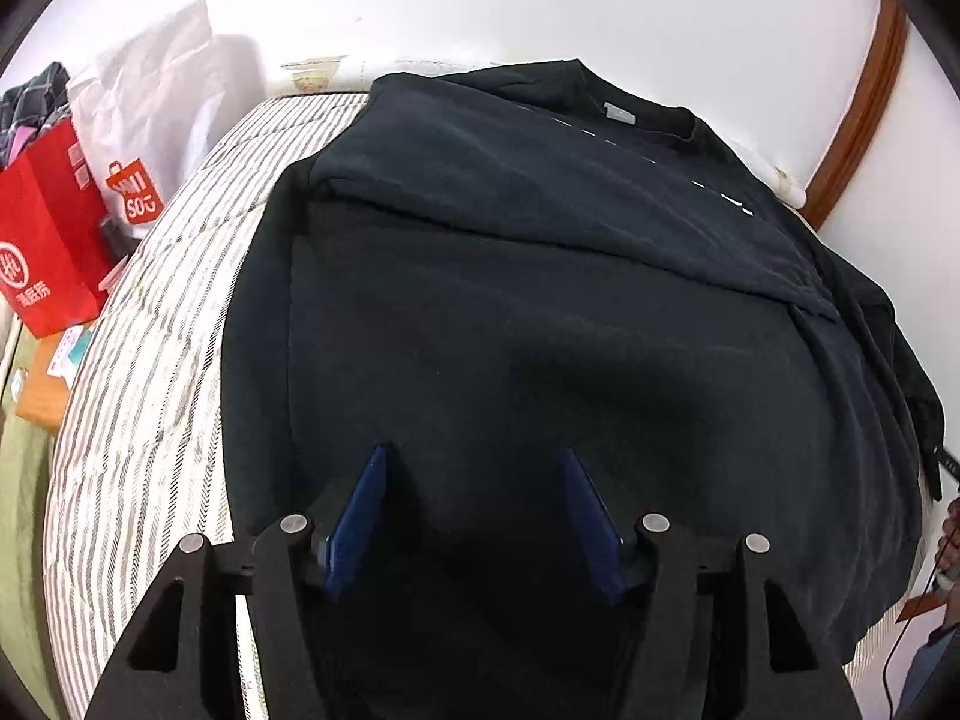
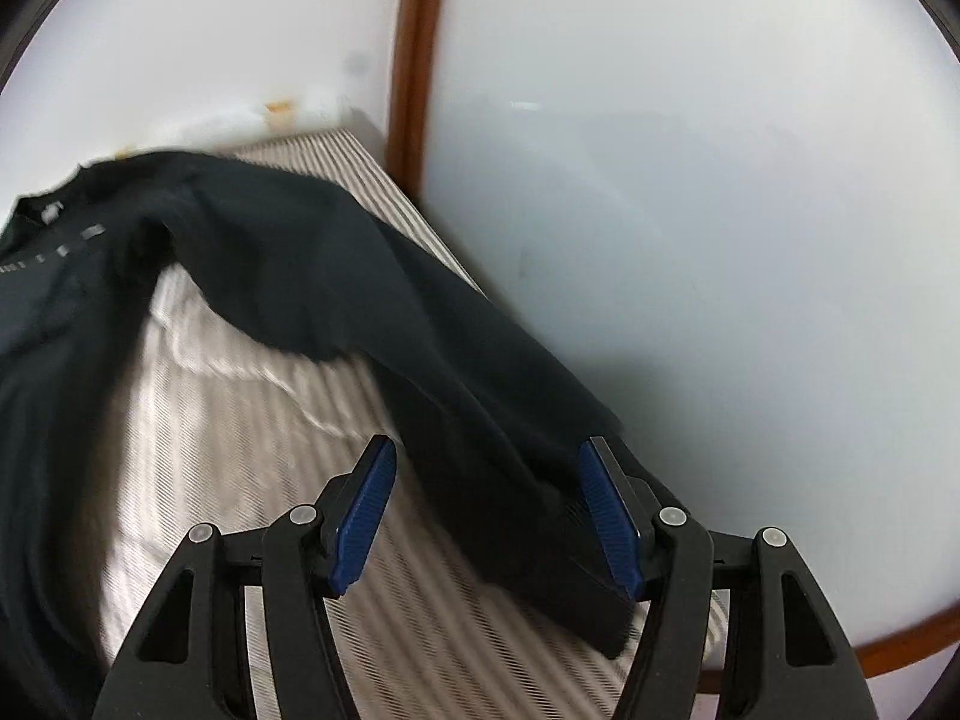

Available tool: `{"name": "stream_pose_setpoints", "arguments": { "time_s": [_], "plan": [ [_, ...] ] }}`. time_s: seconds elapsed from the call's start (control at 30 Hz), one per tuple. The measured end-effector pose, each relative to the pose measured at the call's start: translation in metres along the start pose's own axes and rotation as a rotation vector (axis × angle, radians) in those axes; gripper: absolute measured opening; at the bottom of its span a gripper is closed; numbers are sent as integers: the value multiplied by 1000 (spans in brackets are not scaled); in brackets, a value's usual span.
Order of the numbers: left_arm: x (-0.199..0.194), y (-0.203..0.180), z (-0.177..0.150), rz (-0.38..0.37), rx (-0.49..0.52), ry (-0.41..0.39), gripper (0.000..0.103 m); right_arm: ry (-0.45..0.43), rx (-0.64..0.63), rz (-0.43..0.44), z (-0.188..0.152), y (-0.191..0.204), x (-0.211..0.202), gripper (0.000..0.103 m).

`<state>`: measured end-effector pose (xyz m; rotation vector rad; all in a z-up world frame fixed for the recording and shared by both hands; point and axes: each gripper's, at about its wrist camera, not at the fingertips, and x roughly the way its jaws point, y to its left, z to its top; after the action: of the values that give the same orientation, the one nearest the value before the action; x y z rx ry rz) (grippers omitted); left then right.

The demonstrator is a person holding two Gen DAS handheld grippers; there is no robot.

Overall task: Fold small clothes
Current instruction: 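Grasp the other sleeve cuff with the right tool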

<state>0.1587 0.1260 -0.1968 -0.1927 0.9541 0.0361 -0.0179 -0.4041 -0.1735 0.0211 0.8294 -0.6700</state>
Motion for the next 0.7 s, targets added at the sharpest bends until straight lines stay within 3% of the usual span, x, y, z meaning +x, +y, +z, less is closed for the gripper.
{"name": "stream_pose_setpoints", "arguments": {
  "time_s": [0.13, 0.23, 0.27, 0.37, 0.5, 0.7],
  "plan": [
    [-6, 2, -4, 10, -9, 3, 59, 64, 55, -9, -1, -7, 28, 60],
    [-9, 7, -3, 19, -21, 1, 59, 34, 48, -69, 9, -4, 32, 17],
    [-11, 10, -3, 22, -28, 0, 59, 30, 39, -74, 13, -2, 34, 13],
    [-14, 18, -5, 20, -42, -3, 59, -7, 81, -79, 31, -3, 23, 10],
    [-15, 24, -6, 8, -65, -14, 59, -181, 58, -20, 71, 25, -28, 10],
    [-19, 29, -12, -9, -52, -20, 59, -348, -88, 151, 118, 141, -104, 10]
  ]
}}
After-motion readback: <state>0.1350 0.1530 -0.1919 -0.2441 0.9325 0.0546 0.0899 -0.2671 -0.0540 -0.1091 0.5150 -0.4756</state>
